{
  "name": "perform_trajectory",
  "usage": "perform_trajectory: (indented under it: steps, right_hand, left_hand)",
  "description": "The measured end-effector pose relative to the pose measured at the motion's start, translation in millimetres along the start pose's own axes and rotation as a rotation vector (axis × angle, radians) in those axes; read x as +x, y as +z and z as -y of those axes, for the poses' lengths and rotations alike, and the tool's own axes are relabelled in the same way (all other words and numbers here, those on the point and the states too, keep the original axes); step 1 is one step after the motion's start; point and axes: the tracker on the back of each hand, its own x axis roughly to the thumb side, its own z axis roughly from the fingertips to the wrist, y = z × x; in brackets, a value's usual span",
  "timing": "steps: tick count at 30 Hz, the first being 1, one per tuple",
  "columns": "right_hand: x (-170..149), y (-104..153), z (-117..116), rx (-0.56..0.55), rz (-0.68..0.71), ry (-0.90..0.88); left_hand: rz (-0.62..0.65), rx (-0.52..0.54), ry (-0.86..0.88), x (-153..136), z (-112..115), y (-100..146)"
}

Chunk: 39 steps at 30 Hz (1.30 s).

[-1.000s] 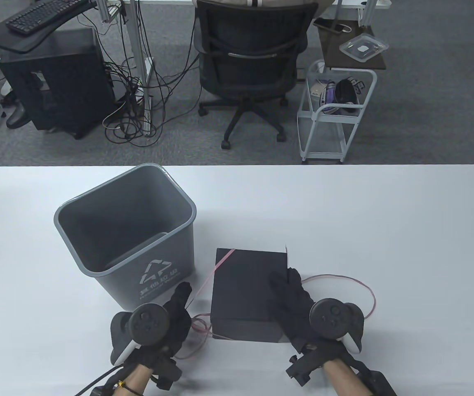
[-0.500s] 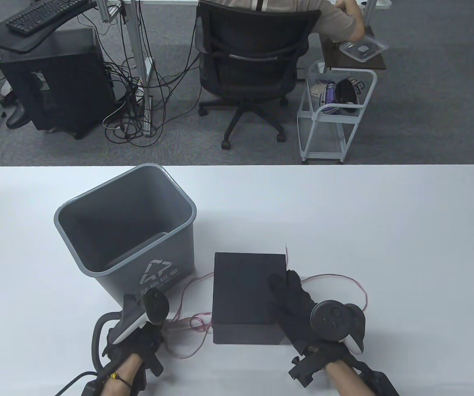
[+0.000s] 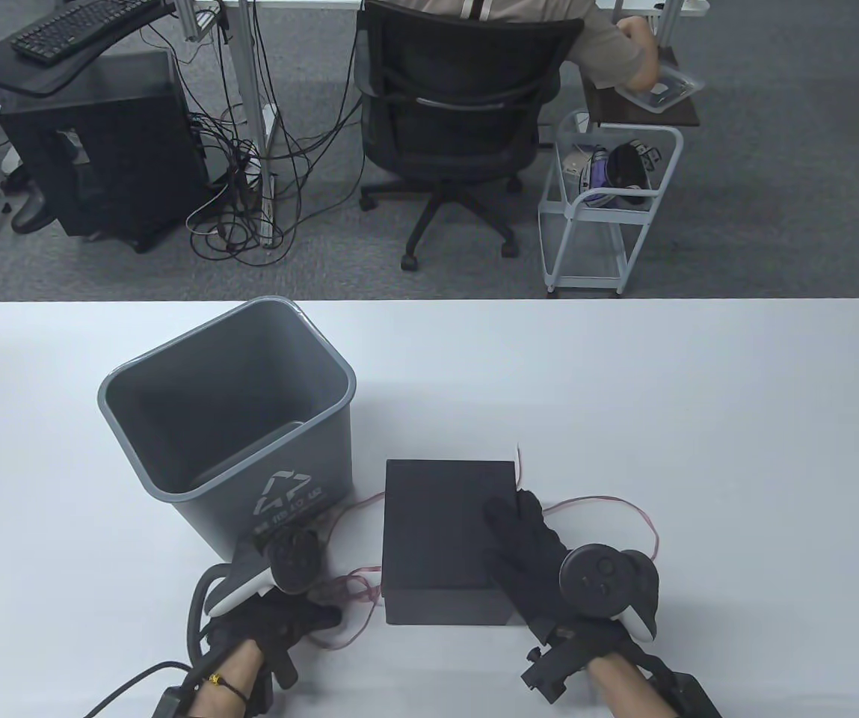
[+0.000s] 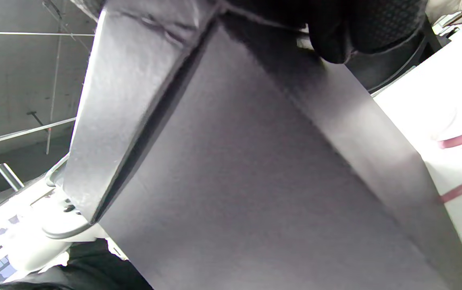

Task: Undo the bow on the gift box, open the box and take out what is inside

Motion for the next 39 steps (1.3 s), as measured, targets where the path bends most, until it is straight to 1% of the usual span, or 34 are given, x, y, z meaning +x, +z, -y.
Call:
perform_trajectory:
  steps: [2, 4, 6, 9, 12, 14, 16, 20, 23, 26, 29, 31, 34, 39]
  right_hand:
    - [0, 0, 0, 0.000, 0.000, -0.003]
    - [0, 0, -1, 0.001, 0.000, -0.005]
    - [1, 0, -1, 0.002, 0.001, -0.003]
    - [0, 0, -1, 0.002, 0.002, -0.004]
    - [0, 0, -1, 0.002, 0.002, -0.003]
    - [0, 0, -1, 0.003, 0.002, -0.004]
    - [0, 0, -1, 0.002, 0.003, -0.001]
    - [0, 0, -1, -0.001, 0.001, -0.005]
    - [0, 0, -1, -0.001, 0.002, -0.001]
    - [0, 1, -1, -0.002, 0.002, -0.001]
    - [0, 1, -1, -0.002, 0.003, 0.000]
    - [0, 1, -1, -0.002, 0.003, 0.000]
    - [0, 1, -1, -0.001, 0.003, -0.001]
    - [0, 1, -2, -0.002, 0.004, 0.002]
  left_hand:
    - [0.025, 0.038, -0.036, 9, 3, -3]
    - [0.082, 0.074, -0.045, 18, 6, -5]
    - [0.100, 0.105, -0.075, 27, 9, -6]
    - [0.117, 0.239, -0.131, 39, 9, -6]
    - [0.158, 0.340, -0.104, 45, 4, -2]
    - [0.149, 0.343, -0.142, 48, 3, 1]
    - [0.155, 0.369, -0.190, 50, 4, 2]
    - [0.139, 0.333, -0.197, 50, 3, 3]
    - [0.089, 0.314, -0.294, 46, 1, 6]
    - [0.042, 0.281, -0.257, 39, -3, 9]
    - [0.005, 0.306, -0.263, 34, -12, 16]
    - [-0.008, 0.344, -0.213, 30, -17, 22]
    - [-0.017, 0.370, -0.134, 22, -25, 29]
    - [0.043, 0.434, 0.276, -3, -36, 42]
